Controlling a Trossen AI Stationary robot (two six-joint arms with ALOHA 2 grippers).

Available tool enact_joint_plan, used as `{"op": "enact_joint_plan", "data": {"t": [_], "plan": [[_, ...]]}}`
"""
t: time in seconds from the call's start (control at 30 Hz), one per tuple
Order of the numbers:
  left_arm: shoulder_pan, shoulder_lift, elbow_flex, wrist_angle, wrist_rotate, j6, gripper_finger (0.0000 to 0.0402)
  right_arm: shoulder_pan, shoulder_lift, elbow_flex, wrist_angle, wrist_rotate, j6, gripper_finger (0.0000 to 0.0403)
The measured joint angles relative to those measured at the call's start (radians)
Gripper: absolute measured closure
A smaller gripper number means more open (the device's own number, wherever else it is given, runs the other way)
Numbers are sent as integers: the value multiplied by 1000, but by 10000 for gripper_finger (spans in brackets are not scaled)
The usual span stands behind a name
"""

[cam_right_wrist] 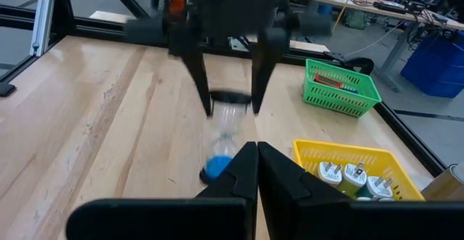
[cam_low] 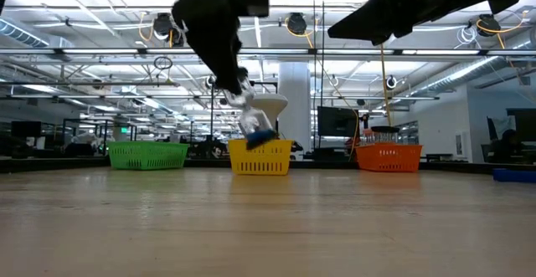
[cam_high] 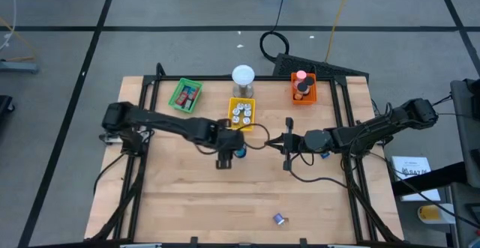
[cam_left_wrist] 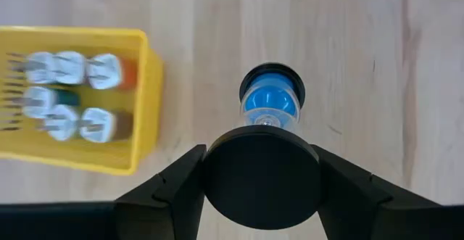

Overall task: Pick & Place Office items
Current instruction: Put the black blue hourglass into the orange bin

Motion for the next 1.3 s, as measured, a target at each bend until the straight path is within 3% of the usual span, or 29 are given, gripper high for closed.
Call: {"op": "enact_joint_plan", "data": {"t": [0.43,0.57,0.9,1.03,1.17,1.3], "plan": [[47,222,215,-106,6,102,190,0,0,0,1,0,0,401],[61,233,216,-112,29,103,184,0,0,0,0,0,0,401],[53,227,216,-110,18,101,113,0,0,0,0,0,-1,401],[45,182,216,-149,-12,111,102,0,0,0,0,0,-1,401],[32,91,202,-205,-23,100,130,0,0,0,0,0,1,401],[5,-63,63,-114,-67,70,194,0,0,0,1,0,2,401]]}}
